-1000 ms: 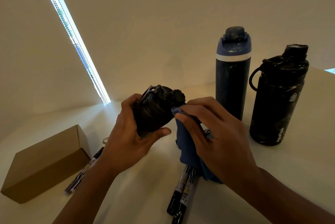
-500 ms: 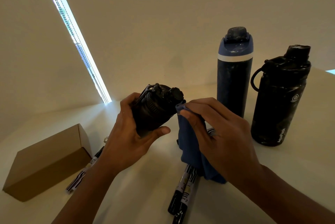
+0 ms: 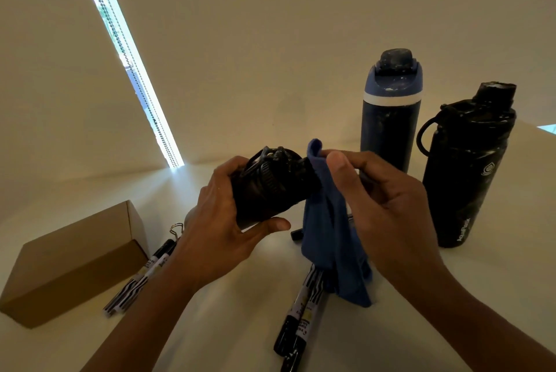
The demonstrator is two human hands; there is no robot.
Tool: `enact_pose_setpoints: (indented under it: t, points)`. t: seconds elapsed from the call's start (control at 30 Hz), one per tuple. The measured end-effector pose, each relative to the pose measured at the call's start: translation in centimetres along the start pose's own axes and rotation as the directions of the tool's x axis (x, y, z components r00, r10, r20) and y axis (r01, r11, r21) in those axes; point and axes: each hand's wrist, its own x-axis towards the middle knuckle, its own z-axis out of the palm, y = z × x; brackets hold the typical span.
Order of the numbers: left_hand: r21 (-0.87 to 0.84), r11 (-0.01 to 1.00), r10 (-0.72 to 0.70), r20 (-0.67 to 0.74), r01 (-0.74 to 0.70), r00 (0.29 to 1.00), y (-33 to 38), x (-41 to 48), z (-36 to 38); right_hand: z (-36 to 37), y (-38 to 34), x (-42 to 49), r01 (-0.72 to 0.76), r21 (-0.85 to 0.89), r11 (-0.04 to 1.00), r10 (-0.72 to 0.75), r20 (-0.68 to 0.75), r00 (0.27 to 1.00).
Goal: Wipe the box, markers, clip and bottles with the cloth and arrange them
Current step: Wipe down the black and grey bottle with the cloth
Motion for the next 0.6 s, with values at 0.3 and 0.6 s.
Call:
enact_pose_setpoints:
  t: [0.3, 0.6]
  points:
    - [0.023, 0.999, -0.032, 0.006, 0.032, 0.999, 0.2, 0.0, -0.1, -1.6, 1.0, 1.2, 0.196, -0.035, 0.980, -0.186, 0.189, 0.964]
    - [0.085, 0.995, 0.044, 0.016, -0.045, 0.999, 1.0, -0.4, 0.2, -1.1, 1.5, 0.9, 0.415, -0.319, 0.852, -0.412, 0.080, 0.908]
